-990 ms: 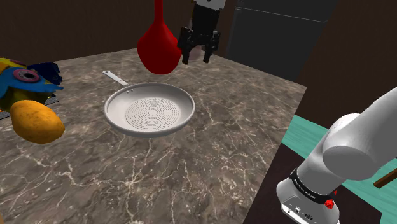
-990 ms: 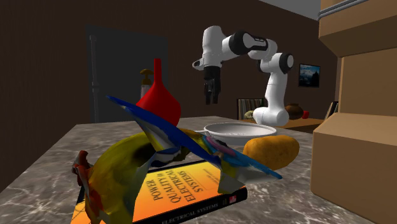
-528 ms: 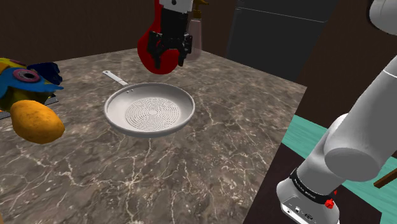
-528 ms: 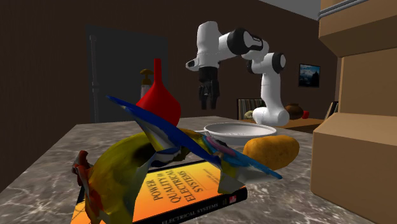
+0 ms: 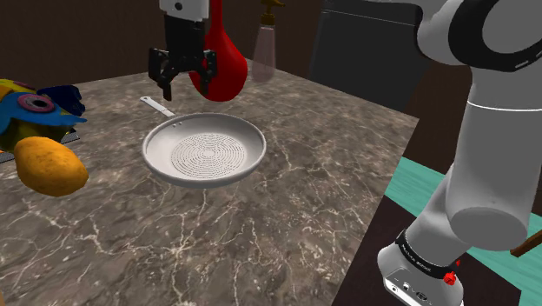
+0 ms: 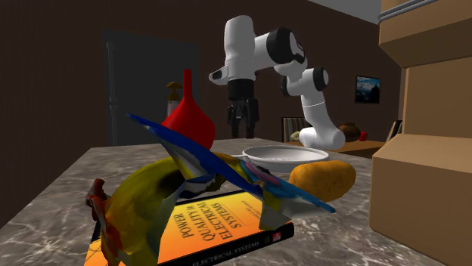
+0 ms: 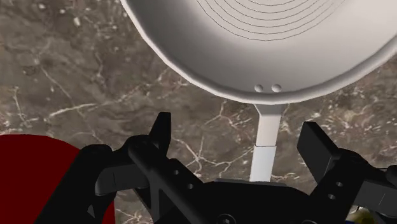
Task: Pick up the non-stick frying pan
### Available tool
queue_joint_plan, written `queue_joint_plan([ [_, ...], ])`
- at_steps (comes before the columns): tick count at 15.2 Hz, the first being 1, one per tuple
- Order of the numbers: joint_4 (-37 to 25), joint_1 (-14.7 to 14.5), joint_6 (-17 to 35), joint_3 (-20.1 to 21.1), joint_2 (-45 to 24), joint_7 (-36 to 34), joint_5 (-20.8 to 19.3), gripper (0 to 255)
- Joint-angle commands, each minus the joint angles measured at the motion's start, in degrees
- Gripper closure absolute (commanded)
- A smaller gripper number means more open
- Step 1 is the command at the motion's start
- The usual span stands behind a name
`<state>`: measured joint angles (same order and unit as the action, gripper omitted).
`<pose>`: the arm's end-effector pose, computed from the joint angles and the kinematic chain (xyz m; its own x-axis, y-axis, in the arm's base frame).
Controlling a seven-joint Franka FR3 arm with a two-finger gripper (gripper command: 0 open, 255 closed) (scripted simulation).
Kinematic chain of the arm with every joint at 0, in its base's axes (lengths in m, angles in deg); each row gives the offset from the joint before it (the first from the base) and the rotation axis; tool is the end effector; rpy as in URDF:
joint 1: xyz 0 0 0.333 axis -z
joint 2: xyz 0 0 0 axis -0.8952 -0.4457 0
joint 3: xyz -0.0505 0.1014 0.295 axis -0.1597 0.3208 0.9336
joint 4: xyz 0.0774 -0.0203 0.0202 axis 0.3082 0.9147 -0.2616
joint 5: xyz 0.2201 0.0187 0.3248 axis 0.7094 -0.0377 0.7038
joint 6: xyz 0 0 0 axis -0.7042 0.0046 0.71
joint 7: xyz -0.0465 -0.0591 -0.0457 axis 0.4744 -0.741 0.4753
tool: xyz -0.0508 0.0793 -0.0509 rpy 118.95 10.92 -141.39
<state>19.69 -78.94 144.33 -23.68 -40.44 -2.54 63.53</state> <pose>0.5445 0.3744 0.5487 0.9807 0.1948 0.0140 0.1952 -0.9761 -0.0956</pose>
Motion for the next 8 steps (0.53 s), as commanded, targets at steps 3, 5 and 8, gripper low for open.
queue_joint_plan([
  [3,-13.6,-4.9,-4.4,0.3,-10.1,-1.4,-3.7,0],
  [5,-11.2,-4.6,-2.5,0.3,-9.6,-1.3,-3.5,0],
  [8,-8.1,-4.1,0.1,0.3,-9.1,-1.2,-3.3,0],
])
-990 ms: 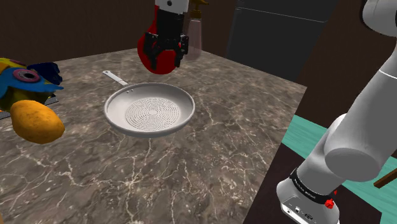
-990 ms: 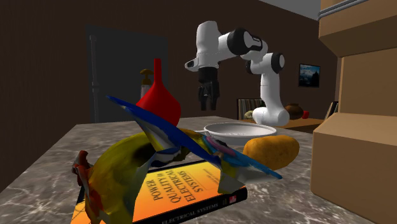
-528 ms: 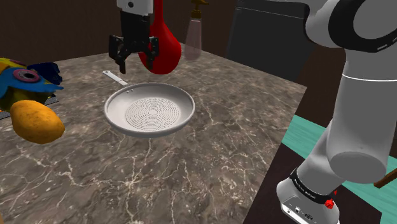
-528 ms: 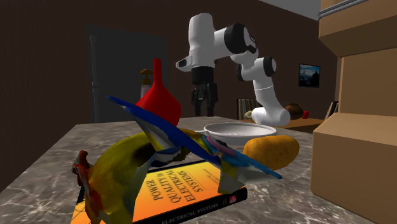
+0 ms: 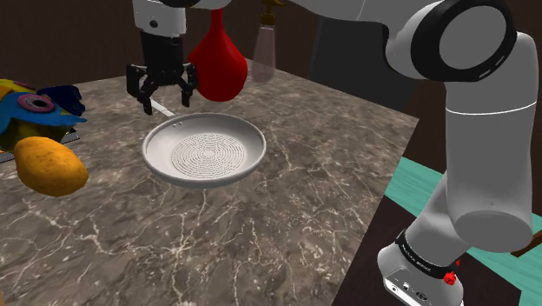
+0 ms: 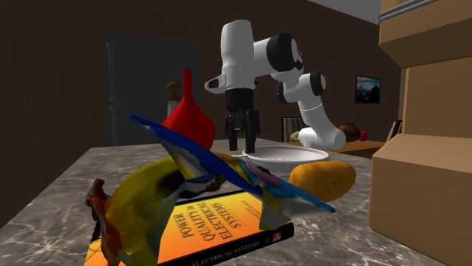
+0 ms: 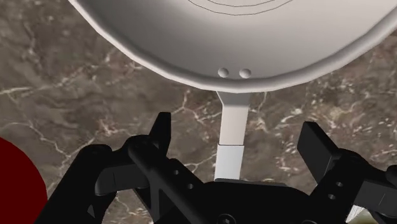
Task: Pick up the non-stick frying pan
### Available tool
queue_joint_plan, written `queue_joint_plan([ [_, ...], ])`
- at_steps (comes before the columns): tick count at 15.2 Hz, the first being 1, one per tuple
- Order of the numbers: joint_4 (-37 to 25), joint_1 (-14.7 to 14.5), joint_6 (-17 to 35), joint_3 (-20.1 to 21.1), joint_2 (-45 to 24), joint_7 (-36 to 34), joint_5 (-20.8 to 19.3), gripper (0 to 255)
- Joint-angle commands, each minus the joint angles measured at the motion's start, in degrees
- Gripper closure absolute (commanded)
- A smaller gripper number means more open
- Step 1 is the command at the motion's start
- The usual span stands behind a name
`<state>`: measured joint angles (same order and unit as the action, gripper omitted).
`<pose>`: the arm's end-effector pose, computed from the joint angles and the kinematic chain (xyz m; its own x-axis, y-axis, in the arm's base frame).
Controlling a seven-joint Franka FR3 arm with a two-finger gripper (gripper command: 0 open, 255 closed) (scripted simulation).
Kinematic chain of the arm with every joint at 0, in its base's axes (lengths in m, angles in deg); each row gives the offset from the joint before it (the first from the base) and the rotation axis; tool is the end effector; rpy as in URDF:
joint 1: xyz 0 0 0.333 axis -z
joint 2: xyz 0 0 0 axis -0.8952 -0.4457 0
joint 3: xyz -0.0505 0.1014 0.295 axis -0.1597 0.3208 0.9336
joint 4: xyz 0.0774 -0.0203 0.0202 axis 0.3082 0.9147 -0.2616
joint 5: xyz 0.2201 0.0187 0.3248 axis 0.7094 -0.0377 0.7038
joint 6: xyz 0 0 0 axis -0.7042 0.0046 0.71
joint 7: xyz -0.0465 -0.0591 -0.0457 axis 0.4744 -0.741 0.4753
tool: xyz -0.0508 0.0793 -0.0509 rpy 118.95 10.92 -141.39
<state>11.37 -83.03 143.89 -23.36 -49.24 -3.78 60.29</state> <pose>0.5599 0.4174 0.5181 0.9728 0.2316 0.0061 0.2311 -0.9682 -0.0953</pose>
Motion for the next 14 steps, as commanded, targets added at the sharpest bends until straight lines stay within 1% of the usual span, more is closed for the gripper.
queue_joint_plan([
  [1,1.2,0.1,1.3,0.0,-0.2,0.0,-0.1,0],
  [4,2.6,0.3,2.6,-0.1,0.0,0.1,0.0,0],
  [5,2.7,0.3,2.7,-0.1,0.0,0.0,0.0,255],
  [14,2.6,0.3,2.6,-0.1,0.0,0.1,0.0,255],
])
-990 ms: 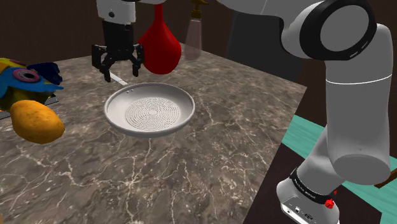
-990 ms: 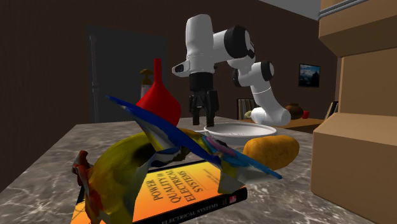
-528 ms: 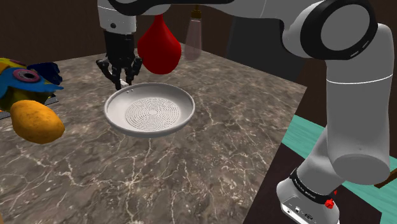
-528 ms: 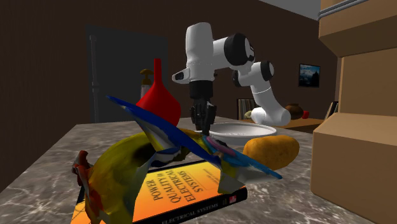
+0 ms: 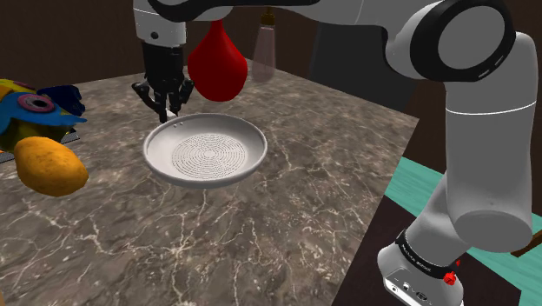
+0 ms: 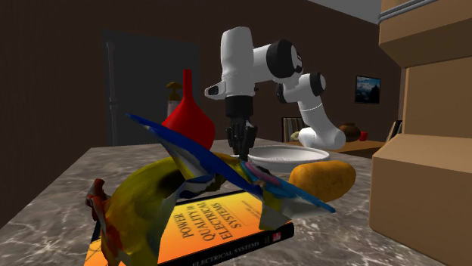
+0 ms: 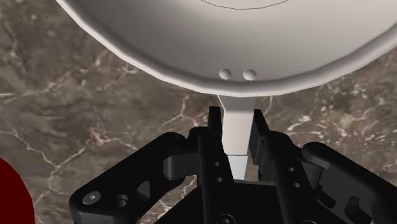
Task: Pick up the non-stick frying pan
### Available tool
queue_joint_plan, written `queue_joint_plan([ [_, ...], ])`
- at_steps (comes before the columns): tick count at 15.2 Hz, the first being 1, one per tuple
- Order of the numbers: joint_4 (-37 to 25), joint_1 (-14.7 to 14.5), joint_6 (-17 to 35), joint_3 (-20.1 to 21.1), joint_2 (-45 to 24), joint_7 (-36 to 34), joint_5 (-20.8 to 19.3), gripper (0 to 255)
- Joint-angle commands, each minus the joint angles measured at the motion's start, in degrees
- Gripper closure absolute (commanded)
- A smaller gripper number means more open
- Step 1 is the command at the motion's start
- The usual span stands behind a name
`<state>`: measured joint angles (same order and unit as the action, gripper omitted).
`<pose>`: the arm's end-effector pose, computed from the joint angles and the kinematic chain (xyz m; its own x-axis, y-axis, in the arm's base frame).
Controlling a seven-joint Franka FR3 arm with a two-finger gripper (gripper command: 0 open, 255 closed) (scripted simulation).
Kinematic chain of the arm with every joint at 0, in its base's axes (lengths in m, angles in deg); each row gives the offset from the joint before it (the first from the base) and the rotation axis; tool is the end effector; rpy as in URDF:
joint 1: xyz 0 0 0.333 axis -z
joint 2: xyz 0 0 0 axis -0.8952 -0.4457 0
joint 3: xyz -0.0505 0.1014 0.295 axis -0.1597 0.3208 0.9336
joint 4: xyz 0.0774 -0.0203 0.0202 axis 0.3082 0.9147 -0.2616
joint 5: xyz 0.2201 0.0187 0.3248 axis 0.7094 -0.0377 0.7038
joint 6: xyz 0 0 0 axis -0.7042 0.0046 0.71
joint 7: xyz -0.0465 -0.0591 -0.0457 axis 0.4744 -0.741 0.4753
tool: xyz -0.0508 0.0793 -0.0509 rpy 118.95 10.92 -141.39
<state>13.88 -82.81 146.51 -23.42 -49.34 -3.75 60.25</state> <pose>0.5612 0.4189 0.5002 0.9727 0.2320 0.0068 0.2315 -0.9681 -0.0957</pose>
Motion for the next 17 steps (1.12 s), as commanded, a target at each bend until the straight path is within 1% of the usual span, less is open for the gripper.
queue_joint_plan([
  [1,-0.8,-0.1,-0.8,0.0,0.0,0.0,0.0,255],
  [9,-9.5,-1.4,-7.9,0.0,-1.6,-0.2,-0.5,255],
  [15,-18.7,-3.2,-14.4,-0.2,-4.2,-0.4,-1.4,255],
  [17,-19.0,-3.2,-14.6,-0.2,-4.3,-0.4,-1.4,255],
])
